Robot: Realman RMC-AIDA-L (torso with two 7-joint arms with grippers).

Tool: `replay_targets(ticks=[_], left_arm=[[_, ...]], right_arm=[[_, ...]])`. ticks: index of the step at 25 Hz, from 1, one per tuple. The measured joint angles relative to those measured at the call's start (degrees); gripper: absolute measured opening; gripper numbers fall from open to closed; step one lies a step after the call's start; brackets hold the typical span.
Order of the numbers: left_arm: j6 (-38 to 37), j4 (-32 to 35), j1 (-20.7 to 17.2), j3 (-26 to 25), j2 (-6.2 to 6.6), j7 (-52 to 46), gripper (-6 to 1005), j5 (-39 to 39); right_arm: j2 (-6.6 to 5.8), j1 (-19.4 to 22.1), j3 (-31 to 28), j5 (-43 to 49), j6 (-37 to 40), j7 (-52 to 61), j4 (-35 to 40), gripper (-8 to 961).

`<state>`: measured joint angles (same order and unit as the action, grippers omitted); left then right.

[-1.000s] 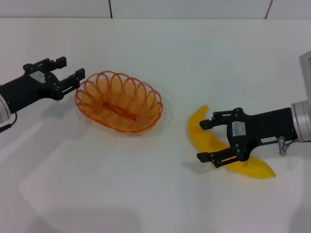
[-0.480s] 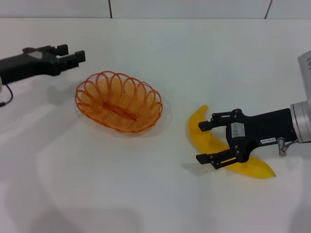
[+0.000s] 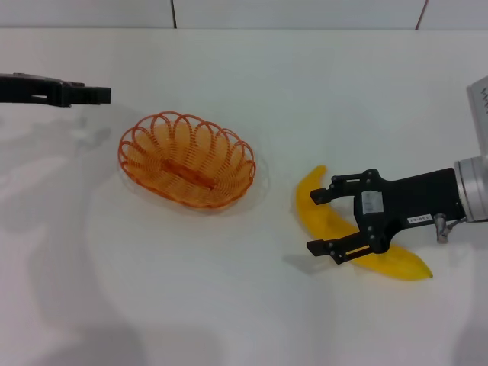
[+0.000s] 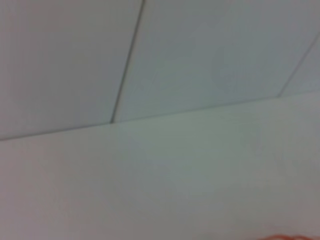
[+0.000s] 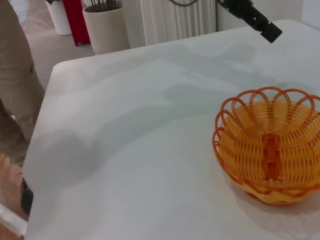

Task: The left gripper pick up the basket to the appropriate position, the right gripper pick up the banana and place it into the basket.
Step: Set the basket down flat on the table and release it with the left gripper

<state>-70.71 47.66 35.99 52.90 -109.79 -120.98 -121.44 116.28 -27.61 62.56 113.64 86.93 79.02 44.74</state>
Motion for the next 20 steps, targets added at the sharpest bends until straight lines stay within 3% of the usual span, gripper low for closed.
replay_targets(ticks=[9,20], left_arm=[[-5.0,-0.3,4.3,0.0,0.61,-1.5,607,-5.7],[-4.2,-1.9,8.7,0.0,-1.08,-4.5,611,-16.1]], right_arm=[[-0.09,-0.4,0.1,0.0,0.0,0.0,-0.3,877],[-0.09,-0.8,0.1,0.1,0.1,0.0,-0.4,877]])
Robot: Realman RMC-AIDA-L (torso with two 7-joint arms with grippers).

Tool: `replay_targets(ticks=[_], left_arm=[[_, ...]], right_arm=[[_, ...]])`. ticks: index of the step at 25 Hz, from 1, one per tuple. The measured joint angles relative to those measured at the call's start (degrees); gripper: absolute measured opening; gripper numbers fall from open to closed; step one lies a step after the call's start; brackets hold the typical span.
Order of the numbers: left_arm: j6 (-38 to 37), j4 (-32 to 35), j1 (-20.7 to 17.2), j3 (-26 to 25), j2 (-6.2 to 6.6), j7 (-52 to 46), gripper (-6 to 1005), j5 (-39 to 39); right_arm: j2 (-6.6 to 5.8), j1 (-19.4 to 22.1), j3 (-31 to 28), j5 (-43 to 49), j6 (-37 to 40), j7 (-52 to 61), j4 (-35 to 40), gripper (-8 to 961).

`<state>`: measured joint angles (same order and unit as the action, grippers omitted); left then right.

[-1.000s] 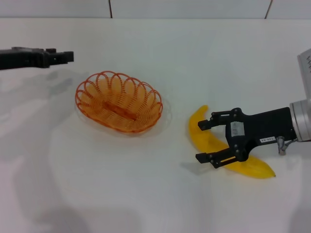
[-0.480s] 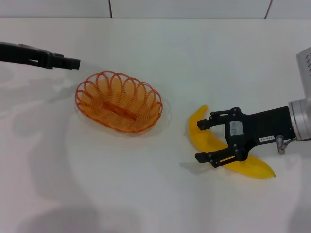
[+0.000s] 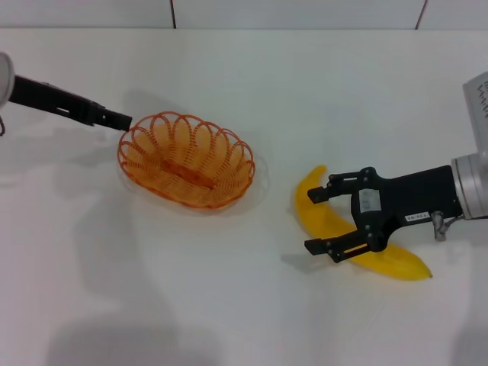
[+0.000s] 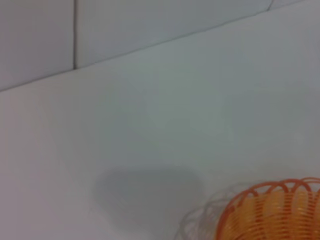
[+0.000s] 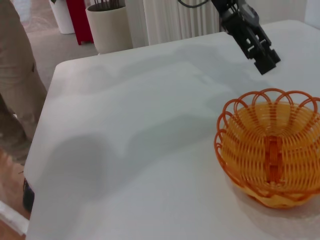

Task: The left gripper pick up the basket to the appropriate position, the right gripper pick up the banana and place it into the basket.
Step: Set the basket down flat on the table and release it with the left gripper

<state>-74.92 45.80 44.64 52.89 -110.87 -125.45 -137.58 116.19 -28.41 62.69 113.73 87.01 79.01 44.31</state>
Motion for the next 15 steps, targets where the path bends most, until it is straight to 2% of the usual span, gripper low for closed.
replay_targets(ticks=[7,15], left_arm=[[2.8,-0.4,0.6,0.0,-1.72,0.6,605,-2.0],[5.5,-4.4,2.0,0.0,-2.01,1.9,606,-2.9]], right_arm=[[0.0,-0.3,0.1,0.0,0.0,0.0,-0.1,876],[0.04,-0.5,0.1,0.5,0.0,0.0,-0.2,876]])
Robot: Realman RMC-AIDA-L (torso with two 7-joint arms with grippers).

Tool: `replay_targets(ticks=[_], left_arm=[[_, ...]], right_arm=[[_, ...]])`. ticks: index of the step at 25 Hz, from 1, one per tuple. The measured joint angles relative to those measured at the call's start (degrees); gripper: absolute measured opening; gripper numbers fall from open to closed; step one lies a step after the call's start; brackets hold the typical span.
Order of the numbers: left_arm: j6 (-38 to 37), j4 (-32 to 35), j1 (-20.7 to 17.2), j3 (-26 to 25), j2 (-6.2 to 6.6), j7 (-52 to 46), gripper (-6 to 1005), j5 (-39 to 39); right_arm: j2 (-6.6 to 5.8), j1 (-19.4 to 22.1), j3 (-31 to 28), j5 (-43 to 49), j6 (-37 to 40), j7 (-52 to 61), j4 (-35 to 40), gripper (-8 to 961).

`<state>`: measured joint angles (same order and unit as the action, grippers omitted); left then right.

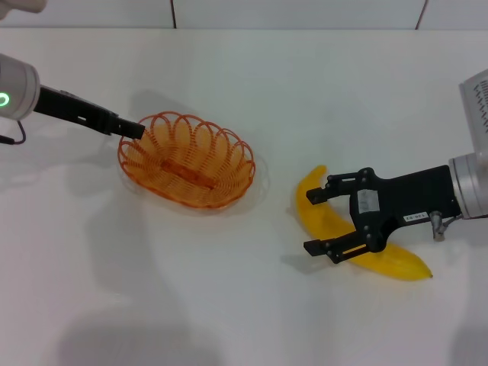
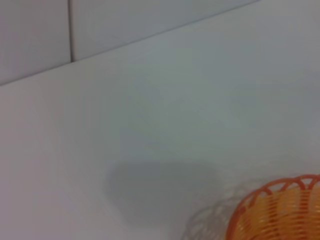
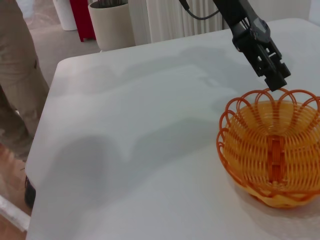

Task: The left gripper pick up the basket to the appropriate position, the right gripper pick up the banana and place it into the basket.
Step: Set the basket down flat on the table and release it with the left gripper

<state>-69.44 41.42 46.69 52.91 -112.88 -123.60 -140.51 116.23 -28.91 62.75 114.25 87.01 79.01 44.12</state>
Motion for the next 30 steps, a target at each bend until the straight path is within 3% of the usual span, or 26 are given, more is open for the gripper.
replay_targets(ticks=[15,30], left_arm=[[4.0,-5.7,2.1,0.0,-0.41,2.3,606,-0.3],[5.2,-6.0,2.4,0.0,-1.38,2.8,604,-1.7]], right_arm=[[0.05,-0.3,0.1,0.0,0.0,0.5,0.0,877],[0.05,-0.4,0.1,0.0,0.0,0.6,0.0,876]])
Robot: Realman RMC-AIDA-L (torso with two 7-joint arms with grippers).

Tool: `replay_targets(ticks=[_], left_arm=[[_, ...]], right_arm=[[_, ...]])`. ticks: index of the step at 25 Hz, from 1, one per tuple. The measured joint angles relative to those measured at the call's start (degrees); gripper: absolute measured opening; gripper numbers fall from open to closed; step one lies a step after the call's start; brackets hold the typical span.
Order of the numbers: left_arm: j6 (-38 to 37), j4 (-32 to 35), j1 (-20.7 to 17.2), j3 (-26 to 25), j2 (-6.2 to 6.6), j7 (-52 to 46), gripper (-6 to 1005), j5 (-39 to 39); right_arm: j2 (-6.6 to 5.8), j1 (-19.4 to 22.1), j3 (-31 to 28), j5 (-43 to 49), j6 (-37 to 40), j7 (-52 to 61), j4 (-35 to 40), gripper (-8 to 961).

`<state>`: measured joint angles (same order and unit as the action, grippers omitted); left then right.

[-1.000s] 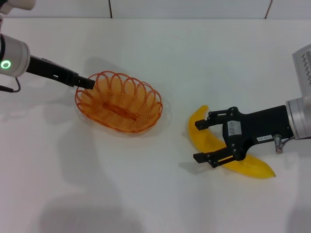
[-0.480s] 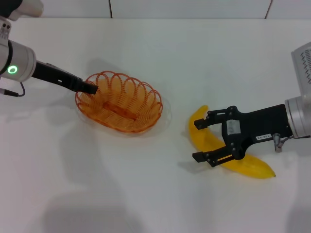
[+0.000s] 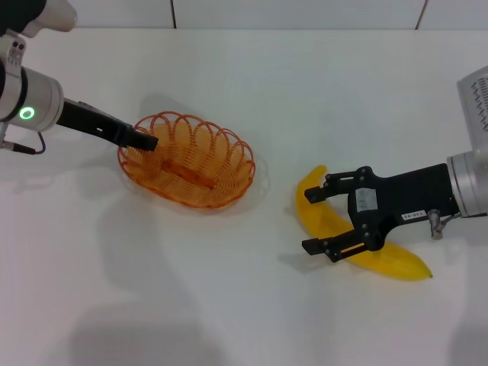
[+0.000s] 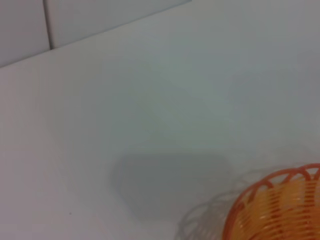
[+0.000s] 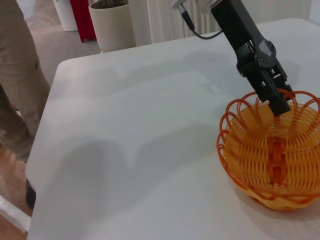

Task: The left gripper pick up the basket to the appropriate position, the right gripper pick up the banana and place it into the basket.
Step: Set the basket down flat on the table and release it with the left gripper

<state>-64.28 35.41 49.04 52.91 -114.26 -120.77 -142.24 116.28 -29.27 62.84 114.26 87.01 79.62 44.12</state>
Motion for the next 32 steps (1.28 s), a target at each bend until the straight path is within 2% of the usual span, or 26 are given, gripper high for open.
replay_targets(ticks=[11,17,21,32], left_arm=[[0.8,0.0,-0.4,0.0,-0.52,0.6,538,0.0],[0.9,0.0,-0.6,0.0,-0.52,0.6,327,0.0],[1.3,0.3,-1.0,0.0,-0.52,0.7,152,0.0],[1.3,0.5,-1.2,0.0,-0.25,0.7,65,0.0]], right_arm=[[0.0,0.0,0.0,0.0,0.2,0.2,0.0,876],[0.0,0.0,0.0,0.1,0.2,0.5,0.0,877],[0.0,0.0,0.0,0.1,0.2,0.5,0.0,877],[0.0,0.2,0.0,0.1,0.2,0.6,0.0,876]])
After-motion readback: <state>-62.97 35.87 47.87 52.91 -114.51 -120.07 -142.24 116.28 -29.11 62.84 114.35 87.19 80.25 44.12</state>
